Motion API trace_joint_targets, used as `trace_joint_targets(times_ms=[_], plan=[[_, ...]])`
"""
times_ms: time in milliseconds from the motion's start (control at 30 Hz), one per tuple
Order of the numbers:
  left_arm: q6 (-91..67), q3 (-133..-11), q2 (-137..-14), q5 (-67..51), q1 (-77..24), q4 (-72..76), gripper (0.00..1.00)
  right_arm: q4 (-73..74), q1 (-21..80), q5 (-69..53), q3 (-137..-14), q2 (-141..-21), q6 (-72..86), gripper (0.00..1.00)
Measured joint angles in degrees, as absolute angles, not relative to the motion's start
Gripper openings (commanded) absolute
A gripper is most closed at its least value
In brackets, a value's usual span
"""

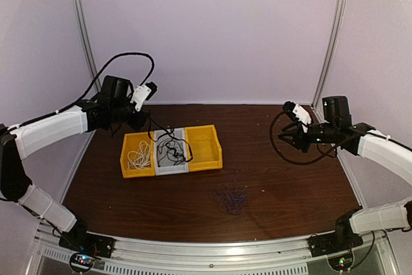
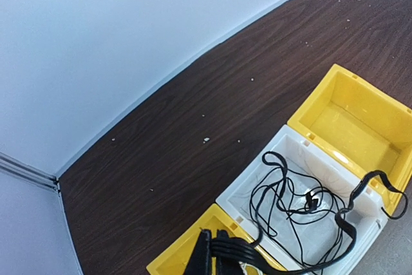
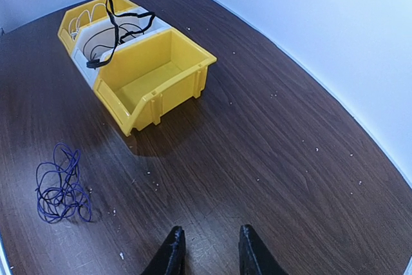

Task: Untangle the cables

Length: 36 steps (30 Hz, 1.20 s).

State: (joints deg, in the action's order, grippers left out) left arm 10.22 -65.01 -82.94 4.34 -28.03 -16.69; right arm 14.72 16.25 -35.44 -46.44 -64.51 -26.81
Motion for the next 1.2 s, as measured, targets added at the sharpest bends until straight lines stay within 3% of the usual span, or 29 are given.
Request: trace_joint_targets(times_ms=[533, 1200], plan=[[9.54, -64.49, -79.29, 1.96, -26.24, -14.52, 0.0, 14.31, 15.64, -35.05, -45.69, -64.51, -26.81, 0.29], [2.31, -65.08, -90.0, -17.78, -26.74, -12.69, 0.0, 14.28, 15.33, -34.79, -45.34, -64.51, -27.14, 0.29]])
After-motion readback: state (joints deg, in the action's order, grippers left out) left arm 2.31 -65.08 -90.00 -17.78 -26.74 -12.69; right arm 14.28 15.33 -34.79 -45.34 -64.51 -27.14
